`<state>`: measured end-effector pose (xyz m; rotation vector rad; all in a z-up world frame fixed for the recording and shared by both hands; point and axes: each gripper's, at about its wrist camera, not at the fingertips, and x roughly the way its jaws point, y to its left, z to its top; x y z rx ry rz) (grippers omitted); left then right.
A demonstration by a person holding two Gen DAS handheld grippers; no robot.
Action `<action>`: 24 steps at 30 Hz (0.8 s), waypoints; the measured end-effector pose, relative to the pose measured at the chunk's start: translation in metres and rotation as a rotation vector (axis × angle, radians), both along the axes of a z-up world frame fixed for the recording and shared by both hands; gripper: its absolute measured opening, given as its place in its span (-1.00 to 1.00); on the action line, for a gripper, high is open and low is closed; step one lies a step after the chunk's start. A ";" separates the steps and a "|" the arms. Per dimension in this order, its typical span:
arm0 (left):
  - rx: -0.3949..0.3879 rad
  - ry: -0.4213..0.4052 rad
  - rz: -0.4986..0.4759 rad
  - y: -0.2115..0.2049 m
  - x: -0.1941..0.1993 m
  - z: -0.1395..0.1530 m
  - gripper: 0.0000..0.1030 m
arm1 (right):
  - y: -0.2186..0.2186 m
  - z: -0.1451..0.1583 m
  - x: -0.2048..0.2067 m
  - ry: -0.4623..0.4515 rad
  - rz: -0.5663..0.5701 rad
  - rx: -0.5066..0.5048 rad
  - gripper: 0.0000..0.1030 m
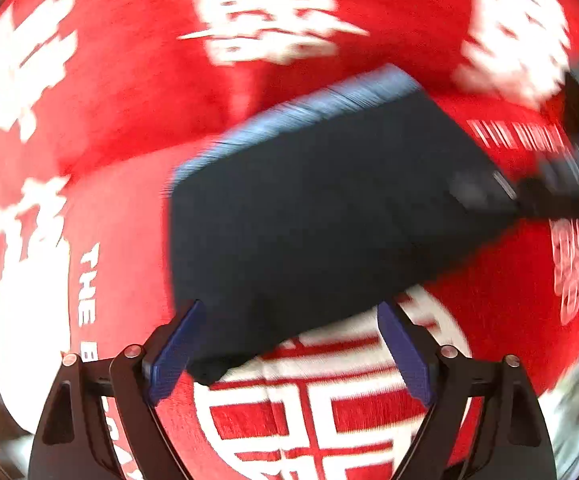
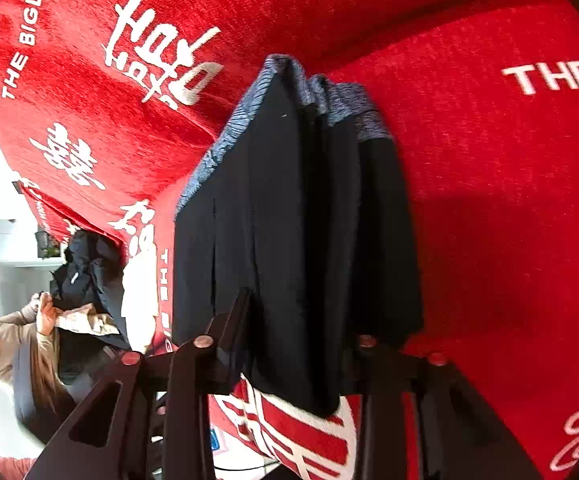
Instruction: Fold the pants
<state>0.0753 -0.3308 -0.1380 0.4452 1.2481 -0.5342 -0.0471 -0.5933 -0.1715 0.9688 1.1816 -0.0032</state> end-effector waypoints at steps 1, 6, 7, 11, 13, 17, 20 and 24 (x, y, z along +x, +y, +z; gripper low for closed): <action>-0.001 0.011 0.051 0.005 0.013 0.000 0.71 | -0.002 0.001 -0.005 0.017 -0.002 -0.030 -0.09; 0.050 0.048 0.171 0.016 0.052 -0.019 0.71 | -0.017 0.034 -0.014 0.098 -0.010 -0.246 0.01; 0.052 0.056 0.188 0.017 0.059 -0.025 0.71 | -0.024 0.042 -0.019 0.081 -0.015 -0.269 0.01; 0.068 0.144 0.230 0.017 0.077 -0.062 0.72 | -0.012 0.060 -0.003 0.012 0.052 -0.321 0.01; 0.062 0.163 0.260 0.019 0.078 -0.073 0.76 | 0.004 0.053 0.014 0.032 0.132 -0.352 0.01; 0.062 0.167 0.277 0.023 0.078 -0.079 0.95 | 0.019 0.007 0.026 0.151 0.236 -0.409 0.00; 0.050 0.176 0.281 0.025 0.079 -0.081 0.95 | 0.013 0.008 0.022 0.128 0.214 -0.383 0.01; 0.056 0.169 0.269 0.023 0.080 -0.082 0.95 | 0.004 0.011 0.016 0.141 0.217 -0.356 0.02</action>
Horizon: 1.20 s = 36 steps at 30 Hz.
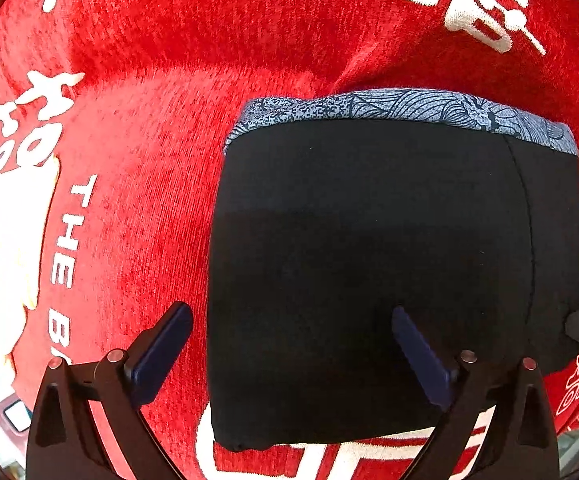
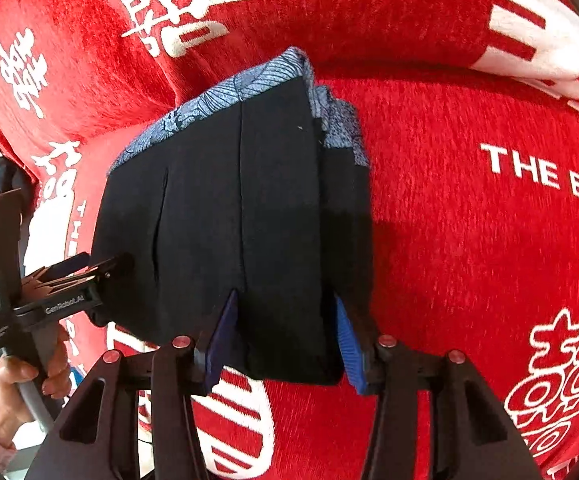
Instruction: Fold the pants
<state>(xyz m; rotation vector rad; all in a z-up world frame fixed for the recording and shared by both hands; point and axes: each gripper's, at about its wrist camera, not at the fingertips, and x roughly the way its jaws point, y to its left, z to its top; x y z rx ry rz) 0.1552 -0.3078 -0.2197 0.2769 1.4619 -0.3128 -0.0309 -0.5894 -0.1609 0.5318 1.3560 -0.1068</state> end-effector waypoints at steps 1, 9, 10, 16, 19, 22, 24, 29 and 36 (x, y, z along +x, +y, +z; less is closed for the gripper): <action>0.001 0.001 -0.001 -0.001 0.001 0.001 0.95 | -0.002 0.001 -0.002 0.001 0.003 0.000 0.04; -0.011 0.017 -0.006 -0.001 0.006 0.000 0.95 | -0.010 0.014 -0.016 -0.006 -0.024 0.018 0.08; -0.009 0.018 -0.008 -0.001 0.008 -0.001 0.95 | -0.012 0.015 -0.018 -0.007 -0.026 0.014 0.08; -0.003 0.015 -0.025 -0.004 0.014 0.007 0.95 | -0.033 0.013 -0.020 -0.003 -0.073 0.029 0.21; -0.049 -0.008 -0.031 -0.002 0.027 0.021 0.95 | -0.046 0.011 -0.021 -0.017 -0.094 0.060 0.34; -0.101 0.010 -0.040 0.004 0.046 0.023 0.95 | -0.061 0.008 -0.019 -0.044 -0.092 0.126 0.57; -0.125 0.056 -0.048 0.009 0.058 0.015 0.95 | -0.070 0.003 -0.017 -0.050 -0.086 0.166 0.57; -0.135 0.114 -0.111 0.012 0.067 -0.008 0.95 | -0.092 -0.019 -0.014 -0.037 -0.065 0.262 0.57; -0.189 0.157 -0.110 0.011 0.072 -0.020 0.95 | -0.097 -0.037 -0.013 -0.054 -0.075 0.402 0.57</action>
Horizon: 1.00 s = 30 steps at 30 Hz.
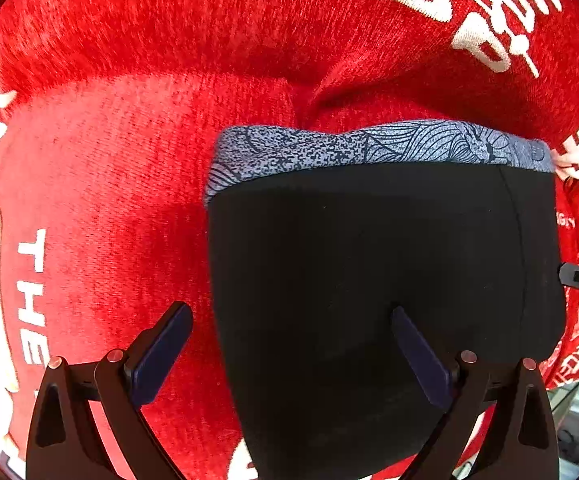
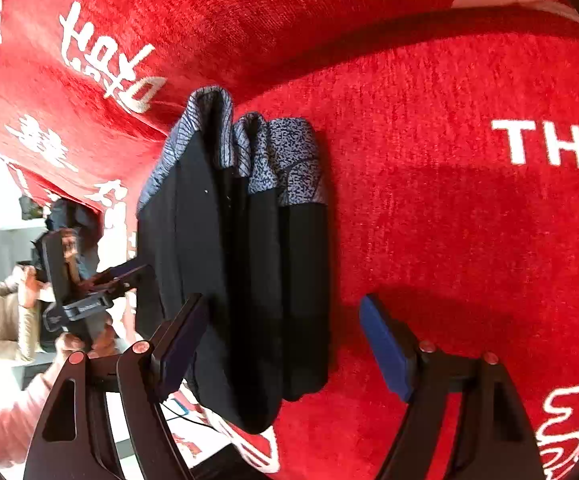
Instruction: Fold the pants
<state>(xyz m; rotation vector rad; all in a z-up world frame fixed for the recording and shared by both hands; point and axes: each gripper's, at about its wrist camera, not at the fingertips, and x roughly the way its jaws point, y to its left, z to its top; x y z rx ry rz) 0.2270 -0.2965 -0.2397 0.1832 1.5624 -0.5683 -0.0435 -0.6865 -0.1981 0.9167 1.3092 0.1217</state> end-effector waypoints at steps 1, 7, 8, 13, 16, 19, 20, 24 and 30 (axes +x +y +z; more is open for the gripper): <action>-0.010 0.013 0.001 0.000 0.001 -0.002 0.95 | -0.001 -0.002 0.000 -0.003 -0.001 0.020 0.57; -0.081 0.122 0.056 0.015 0.013 -0.027 0.95 | 0.000 -0.012 0.008 0.006 0.045 0.094 0.60; -0.090 0.136 0.070 0.021 0.017 -0.032 0.98 | 0.000 -0.014 0.007 0.006 0.054 0.093 0.61; -0.117 0.124 0.079 0.019 0.017 -0.039 0.98 | -0.001 -0.025 0.017 -0.041 0.072 0.146 0.61; -0.125 0.110 0.101 0.010 0.014 -0.041 1.00 | 0.001 -0.028 0.030 -0.063 0.050 0.183 0.70; -0.119 0.065 0.124 0.005 0.010 -0.033 0.89 | 0.001 -0.029 0.035 -0.043 0.007 0.196 0.69; -0.128 0.048 0.122 0.004 0.007 -0.028 0.68 | 0.002 -0.027 0.035 -0.034 0.005 0.187 0.64; -0.128 -0.008 0.073 -0.003 -0.006 -0.001 0.00 | -0.004 -0.015 0.022 -0.051 -0.037 0.233 -0.15; -0.143 -0.025 0.049 -0.017 -0.019 0.043 -0.08 | -0.011 0.018 -0.011 -0.119 -0.076 0.299 -0.23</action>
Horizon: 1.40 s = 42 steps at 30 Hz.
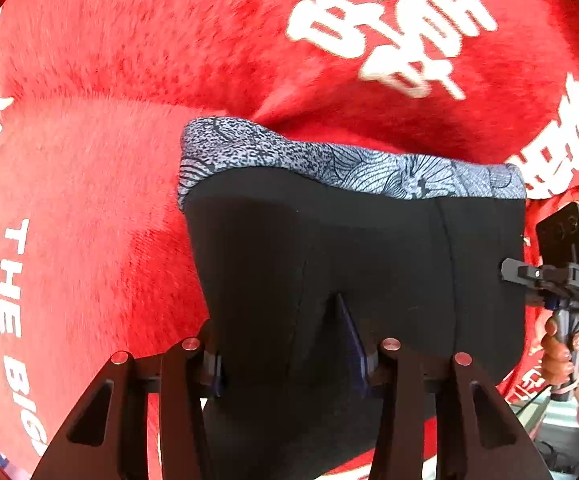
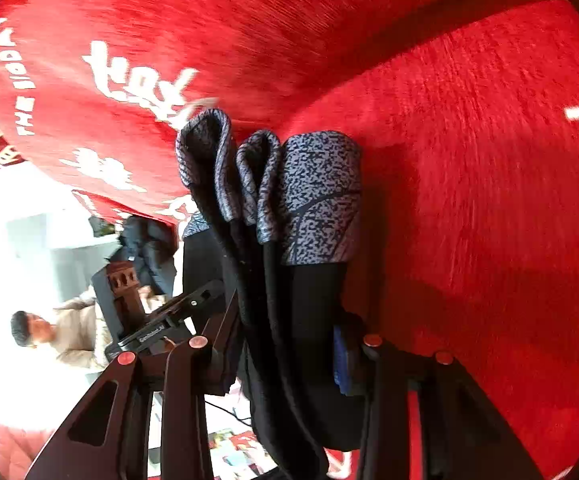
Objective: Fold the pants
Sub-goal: 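Release the folded trousers from both grippers and pull back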
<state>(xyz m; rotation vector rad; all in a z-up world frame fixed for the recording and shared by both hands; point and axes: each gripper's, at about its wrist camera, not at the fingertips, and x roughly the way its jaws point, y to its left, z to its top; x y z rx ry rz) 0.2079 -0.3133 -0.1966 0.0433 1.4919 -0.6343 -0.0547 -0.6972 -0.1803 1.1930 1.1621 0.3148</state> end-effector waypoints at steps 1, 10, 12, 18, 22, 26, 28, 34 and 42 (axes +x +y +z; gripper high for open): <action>0.002 -0.006 -0.010 -0.004 -0.006 0.009 -0.08 | -0.002 0.006 -0.009 -0.006 -0.009 0.007 -0.23; 0.018 0.013 -0.064 -0.059 -0.089 0.028 -0.08 | -0.041 0.039 -0.118 0.026 -0.089 0.003 -0.23; 0.032 0.019 -0.048 -0.060 -0.106 0.011 -0.08 | -0.047 0.035 -0.138 0.049 -0.091 -0.015 -0.23; 0.143 -0.069 0.014 -0.068 -0.136 -0.007 0.46 | -0.055 -0.003 -0.162 0.144 -0.073 -0.158 -0.03; 0.219 -0.127 0.015 -0.070 -0.133 -0.011 0.77 | -0.056 -0.007 -0.157 0.149 -0.095 -0.244 0.32; 0.267 -0.133 0.008 -0.075 -0.131 -0.011 0.98 | -0.050 0.007 -0.154 0.205 -0.095 -0.366 0.52; 0.312 -0.154 -0.002 -0.078 -0.135 0.001 0.98 | -0.047 0.018 -0.156 0.244 -0.109 -0.420 0.55; 0.314 -0.214 -0.076 -0.081 -0.161 0.048 0.98 | -0.031 0.060 -0.178 0.327 -0.175 -0.537 0.59; 0.314 -0.256 -0.134 -0.081 -0.200 0.090 0.98 | 0.010 0.108 -0.216 0.332 -0.208 -0.690 1.00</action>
